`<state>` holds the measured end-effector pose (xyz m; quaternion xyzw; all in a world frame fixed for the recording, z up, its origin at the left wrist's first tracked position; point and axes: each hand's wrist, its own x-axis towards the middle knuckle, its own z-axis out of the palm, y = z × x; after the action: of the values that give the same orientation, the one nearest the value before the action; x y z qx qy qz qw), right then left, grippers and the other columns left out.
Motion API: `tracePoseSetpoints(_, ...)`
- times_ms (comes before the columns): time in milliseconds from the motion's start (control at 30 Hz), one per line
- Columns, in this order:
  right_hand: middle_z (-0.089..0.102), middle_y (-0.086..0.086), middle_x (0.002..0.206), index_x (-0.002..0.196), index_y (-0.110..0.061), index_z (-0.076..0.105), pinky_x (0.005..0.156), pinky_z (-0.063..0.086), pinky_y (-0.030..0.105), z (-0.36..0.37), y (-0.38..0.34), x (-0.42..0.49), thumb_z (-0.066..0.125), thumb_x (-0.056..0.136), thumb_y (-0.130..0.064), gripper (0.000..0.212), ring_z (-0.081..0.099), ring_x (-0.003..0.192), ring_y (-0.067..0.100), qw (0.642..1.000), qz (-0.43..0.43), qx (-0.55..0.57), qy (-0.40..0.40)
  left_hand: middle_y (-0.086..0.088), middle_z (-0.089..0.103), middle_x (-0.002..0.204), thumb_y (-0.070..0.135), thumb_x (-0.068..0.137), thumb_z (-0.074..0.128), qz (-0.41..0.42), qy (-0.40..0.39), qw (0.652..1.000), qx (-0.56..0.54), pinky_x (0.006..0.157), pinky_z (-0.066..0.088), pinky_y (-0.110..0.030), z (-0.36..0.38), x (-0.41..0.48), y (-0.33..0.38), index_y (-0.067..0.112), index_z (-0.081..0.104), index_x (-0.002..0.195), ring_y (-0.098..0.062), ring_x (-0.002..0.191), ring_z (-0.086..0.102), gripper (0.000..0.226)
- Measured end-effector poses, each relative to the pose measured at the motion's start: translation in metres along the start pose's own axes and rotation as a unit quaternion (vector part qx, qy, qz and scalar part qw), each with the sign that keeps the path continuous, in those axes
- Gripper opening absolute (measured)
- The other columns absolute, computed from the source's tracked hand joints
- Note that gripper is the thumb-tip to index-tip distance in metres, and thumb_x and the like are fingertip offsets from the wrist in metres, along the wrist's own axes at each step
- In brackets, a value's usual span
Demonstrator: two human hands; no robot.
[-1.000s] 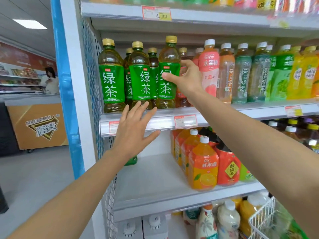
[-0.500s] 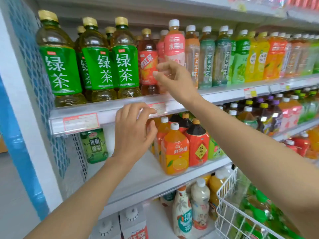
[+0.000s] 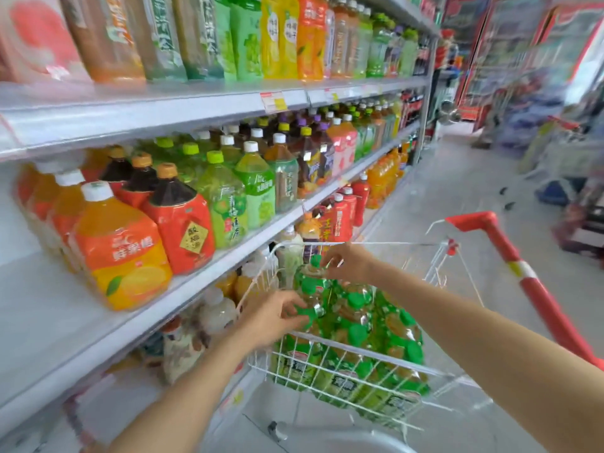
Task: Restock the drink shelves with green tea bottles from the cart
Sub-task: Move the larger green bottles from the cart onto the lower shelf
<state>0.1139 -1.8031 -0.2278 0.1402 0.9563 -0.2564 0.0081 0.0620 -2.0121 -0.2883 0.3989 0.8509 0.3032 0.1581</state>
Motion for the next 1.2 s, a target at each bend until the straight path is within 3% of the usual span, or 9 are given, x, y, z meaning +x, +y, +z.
tracePoseSetpoints(100, 0.066, 0.011, 0.113, 0.114, -0.01, 0.065, 0.084, 0.047, 0.028, 0.016, 0.016, 0.008, 0.071, 0.083, -0.025, 0.035, 0.061, 0.098, 0.022, 0.997, 0.0, -0.047, -0.057, 0.009, 0.069, 0.104, 0.062, 0.067, 0.076, -0.047, -0.011, 0.999, 0.011, 0.083, 0.055, -0.035, 0.011, 0.011, 0.0, 0.035, 0.067, 0.112, -0.009, 0.091, 0.065, 0.053)
tracePoseSetpoints(200, 0.062, 0.011, 0.121, 0.119, -0.007, 0.063, 0.091, 0.045, 0.03, 0.026, 0.021, 0.014, 0.069, 0.084, -0.027, 0.041, 0.058, 0.111, 0.026, 0.982, 0.012, -0.156, -0.109, 0.009, 0.067, 0.093, 0.059, 0.062, 0.081, -0.067, -0.027, 0.997, 0.025, 0.064, 0.045, -0.022, 0.007, 0.019, 0.003, 0.029, 0.07, 0.107, -0.009, 0.083, 0.061, 0.055)
tracePoseSetpoints(333, 0.062, 0.011, 0.118, 0.118, -0.001, 0.057, 0.054, 0.05, 0.023, 0.025, 0.033, 0.011, 0.078, 0.077, -0.02, 0.051, 0.067, 0.081, 0.021, 0.961, 0.085, -0.177, -0.193, 0.009, 0.057, 0.079, 0.049, 0.064, 0.084, -0.067, -0.049, 0.994, 0.066, 0.056, 0.037, -0.02, 0.003, 0.026, 0.012, 0.022, 0.07, 0.108, -0.009, 0.072, 0.053, 0.054)
tracePoseSetpoints(533, 0.059, -0.003, 0.073, 0.08, -0.012, 0.059, 0.05, 0.035, 0.016, 0.023, 0.042, 0.004, 0.08, 0.072, -0.019, 0.023, 0.053, 0.057, 0.004, 0.981, 0.07, -0.125, -0.127, 0.008, 0.049, 0.057, 0.041, 0.069, 0.082, -0.019, -0.008, 0.996, 0.092, 0.047, 0.027, -0.02, 0.005, 0.024, 0.013, 0.018, 0.066, 0.074, -0.009, 0.05, 0.041, 0.029)
tracePoseSetpoints(767, 0.07, 0.007, 0.087, 0.092, -0.002, 0.069, 0.065, 0.051, 0.023, -0.028, 0.012, -0.009, 0.08, 0.072, -0.018, 0.027, 0.059, 0.073, 0.014, 0.994, 0.049, -0.083, -0.05, 0.004, 0.054, 0.051, 0.035, 0.073, 0.08, 0.004, 0.095, 0.995, 0.005, 0.046, 0.029, -0.023, -0.032, 0.018, 0.032, 0.02, 0.062, 0.067, -0.008, 0.045, 0.04, 0.024)
tracePoseSetpoints(833, 0.071, 0.009, 0.09, 0.093, -0.003, 0.072, 0.072, 0.054, 0.031, -0.046, 0.003, -0.017, 0.08, 0.073, -0.02, 0.028, 0.06, 0.077, 0.018, 0.997, 0.031, -0.077, -0.005, 0.002, 0.064, 0.059, 0.035, 0.072, 0.079, 0.025, 0.127, 0.991, -0.026, 0.05, 0.042, -0.025, -0.05, 0.016, 0.048, 0.018, 0.066, 0.07, -0.013, 0.051, 0.053, 0.022)
tracePoseSetpoints(933, 0.067, 0.007, 0.084, 0.089, -0.003, 0.07, 0.064, 0.05, 0.029, -0.069, -0.013, -0.031, 0.078, 0.075, -0.019, 0.022, 0.06, 0.076, 0.02, 0.996, -0.013, -0.066, 0.056, 0.003, 0.07, 0.071, 0.051, 0.063, 0.073, 0.062, 0.2, 0.974, -0.087, 0.065, 0.053, -0.04, -0.079, 0.004, 0.062, 0.025, 0.068, 0.074, -0.025, 0.068, 0.065, 0.029)
tracePoseSetpoints(1033, 0.058, -0.001, 0.078, 0.089, -0.012, 0.066, 0.054, 0.038, 0.02, -0.091, -0.039, -0.051, 0.075, 0.079, -0.021, 0.017, 0.051, 0.065, 0.011, 0.989, -0.076, -0.069, 0.107, 0.004, 0.067, 0.07, 0.042, 0.076, 0.073, 0.099, 0.269, 0.952, -0.106, 0.061, 0.047, -0.04, -0.099, -0.016, 0.078, 0.024, 0.068, 0.078, -0.019, 0.063, 0.058, 0.019)
tracePoseSetpoints(1200, 0.057, -0.003, 0.086, 0.101, -0.016, 0.064, 0.061, 0.038, 0.026, -0.117, -0.09, -0.081, 0.07, 0.085, -0.029, 0.022, 0.052, 0.076, 0.017, 0.965, -0.191, -0.062, 0.168, -0.001, 0.063, 0.081, 0.042, 0.088, 0.062, 0.129, 0.417, 0.898, -0.055, 0.063, 0.041, -0.037, -0.133, -0.06, 0.093, 0.016, 0.066, 0.091, -0.017, 0.071, 0.054, 0.026)
